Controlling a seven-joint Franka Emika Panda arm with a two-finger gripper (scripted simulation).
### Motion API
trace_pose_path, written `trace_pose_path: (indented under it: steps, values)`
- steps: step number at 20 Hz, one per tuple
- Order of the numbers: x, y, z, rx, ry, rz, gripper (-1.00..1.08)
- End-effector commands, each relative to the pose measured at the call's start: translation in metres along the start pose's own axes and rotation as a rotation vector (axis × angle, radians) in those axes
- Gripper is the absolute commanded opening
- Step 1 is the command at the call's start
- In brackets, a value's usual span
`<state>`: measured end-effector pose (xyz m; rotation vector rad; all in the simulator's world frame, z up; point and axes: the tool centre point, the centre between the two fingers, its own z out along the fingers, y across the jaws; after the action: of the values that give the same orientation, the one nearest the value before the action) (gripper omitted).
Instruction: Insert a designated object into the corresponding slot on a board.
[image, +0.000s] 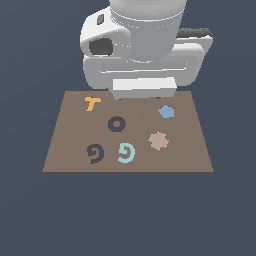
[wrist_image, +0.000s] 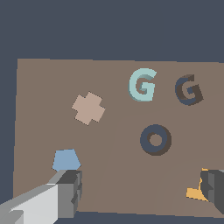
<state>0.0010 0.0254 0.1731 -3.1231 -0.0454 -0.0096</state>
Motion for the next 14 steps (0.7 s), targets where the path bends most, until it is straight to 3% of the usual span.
trace_pose_path:
  steps: [1,14]
  values:
    - [0.000,0.000,0.000,0.000,0.000,0.000,1.00]
    - [0.024,0.006,0.032,-0.005,-0.001,0.042,1.00]
